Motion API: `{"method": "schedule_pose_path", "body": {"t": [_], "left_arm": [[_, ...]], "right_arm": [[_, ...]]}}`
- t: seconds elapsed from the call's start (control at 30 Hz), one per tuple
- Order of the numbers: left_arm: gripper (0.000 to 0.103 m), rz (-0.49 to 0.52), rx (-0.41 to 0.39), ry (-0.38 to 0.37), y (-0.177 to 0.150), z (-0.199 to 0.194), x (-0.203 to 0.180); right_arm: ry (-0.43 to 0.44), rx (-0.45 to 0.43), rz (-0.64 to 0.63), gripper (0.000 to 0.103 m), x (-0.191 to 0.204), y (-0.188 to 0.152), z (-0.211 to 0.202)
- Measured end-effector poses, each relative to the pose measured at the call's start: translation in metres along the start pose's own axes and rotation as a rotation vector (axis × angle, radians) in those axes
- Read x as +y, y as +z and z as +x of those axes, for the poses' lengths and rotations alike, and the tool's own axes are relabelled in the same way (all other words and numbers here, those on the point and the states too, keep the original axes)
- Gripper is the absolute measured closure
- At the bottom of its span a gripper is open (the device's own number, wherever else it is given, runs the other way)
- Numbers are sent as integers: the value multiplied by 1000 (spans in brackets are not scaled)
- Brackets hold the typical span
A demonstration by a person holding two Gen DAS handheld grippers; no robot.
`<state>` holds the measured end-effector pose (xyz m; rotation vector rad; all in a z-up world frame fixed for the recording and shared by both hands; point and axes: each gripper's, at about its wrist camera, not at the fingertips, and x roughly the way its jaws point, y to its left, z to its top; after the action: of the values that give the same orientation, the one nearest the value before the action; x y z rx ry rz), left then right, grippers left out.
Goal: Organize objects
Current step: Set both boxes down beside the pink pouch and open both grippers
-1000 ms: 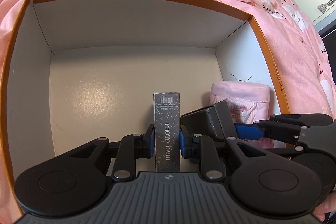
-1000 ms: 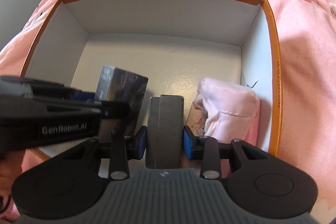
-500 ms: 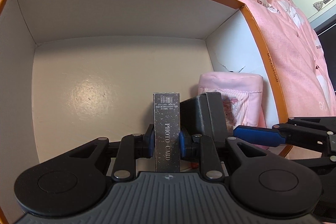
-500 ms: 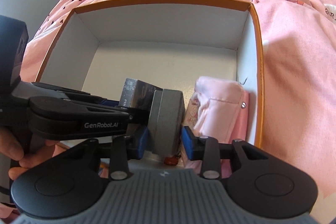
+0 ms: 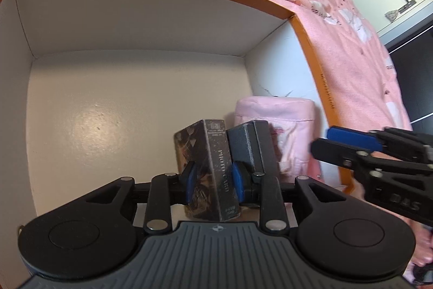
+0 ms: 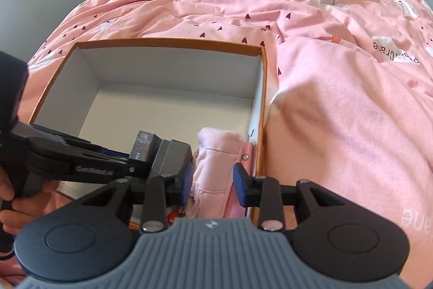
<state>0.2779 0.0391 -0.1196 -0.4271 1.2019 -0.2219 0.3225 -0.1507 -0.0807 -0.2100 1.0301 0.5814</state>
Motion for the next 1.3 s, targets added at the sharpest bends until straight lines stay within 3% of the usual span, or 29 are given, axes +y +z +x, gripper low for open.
{"method": "schedule_pose_path", "body": {"t": [0.13, 0.3, 0.4, 0.63, 0.87, 1.3], "left_arm": [[71, -7, 6, 15, -1, 0, 5], [71, -25, 13, -9, 0, 2, 10], [71, -34, 19, -19, 1, 3, 13], [73, -39, 25, -36, 3, 10, 10], [76, -40, 34, -48, 5, 14, 5], [76, 4, -10, -2, 3, -1, -1]], "right_arm": [[2, -14, -4, 68, -2, -3, 12], [-1, -28, -42, 84, 5, -2, 22], [16, 5, -35, 87, 9, 5, 25], [22, 88, 51, 89, 3, 15, 47], [18, 102, 78, 90, -1, 14, 46], [-9, 7, 61, 83, 4, 8, 15]]}}
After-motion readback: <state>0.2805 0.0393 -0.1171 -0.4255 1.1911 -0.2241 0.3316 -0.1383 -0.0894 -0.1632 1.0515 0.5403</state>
